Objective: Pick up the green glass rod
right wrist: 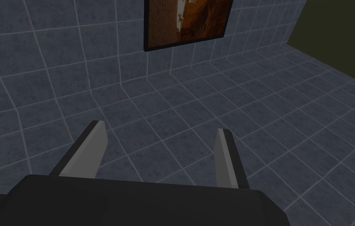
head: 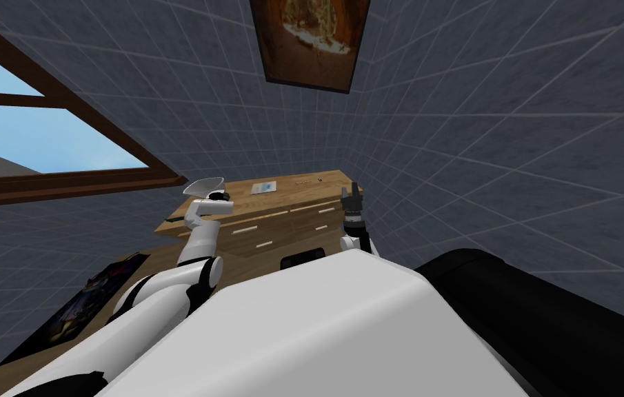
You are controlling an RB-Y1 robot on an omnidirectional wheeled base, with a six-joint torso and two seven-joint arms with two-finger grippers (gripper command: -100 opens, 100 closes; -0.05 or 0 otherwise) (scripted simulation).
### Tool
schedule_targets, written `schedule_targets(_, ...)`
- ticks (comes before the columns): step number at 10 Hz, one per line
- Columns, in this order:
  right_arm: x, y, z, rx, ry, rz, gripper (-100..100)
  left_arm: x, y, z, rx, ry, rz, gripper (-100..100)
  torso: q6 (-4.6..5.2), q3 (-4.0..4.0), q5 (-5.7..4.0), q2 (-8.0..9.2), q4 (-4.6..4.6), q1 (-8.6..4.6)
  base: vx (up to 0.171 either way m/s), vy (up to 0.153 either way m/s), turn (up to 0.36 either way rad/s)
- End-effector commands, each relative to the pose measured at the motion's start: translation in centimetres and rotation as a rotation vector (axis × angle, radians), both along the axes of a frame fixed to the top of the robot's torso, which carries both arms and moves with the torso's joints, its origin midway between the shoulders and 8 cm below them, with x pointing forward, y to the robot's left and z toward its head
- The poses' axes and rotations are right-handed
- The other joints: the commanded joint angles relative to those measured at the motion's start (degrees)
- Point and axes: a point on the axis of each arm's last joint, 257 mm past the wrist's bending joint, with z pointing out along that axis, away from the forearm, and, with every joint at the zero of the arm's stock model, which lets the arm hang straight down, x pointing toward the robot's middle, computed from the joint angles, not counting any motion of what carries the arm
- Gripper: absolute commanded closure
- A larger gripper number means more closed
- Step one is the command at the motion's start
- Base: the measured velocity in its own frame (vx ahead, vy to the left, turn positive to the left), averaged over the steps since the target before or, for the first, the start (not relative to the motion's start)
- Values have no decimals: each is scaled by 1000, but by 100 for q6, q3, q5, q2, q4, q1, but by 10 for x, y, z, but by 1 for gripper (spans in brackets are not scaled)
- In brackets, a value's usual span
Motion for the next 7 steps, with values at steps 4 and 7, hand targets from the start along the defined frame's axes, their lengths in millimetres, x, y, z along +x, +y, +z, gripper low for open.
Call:
schedule_targets(4, 0, 0, 0, 0, 0, 0, 0, -20, 34, -14, -13, 119, 113, -100, 0, -4, 0, -8, -1, 1, 48, -12, -18)
schedule_targets(7, 0, 0, 0, 0, 0, 0, 0, -31, 47, -19, -22, 169, 163, -100, 0, 5, 2, 10, 2, 6, 16, -3, -8)
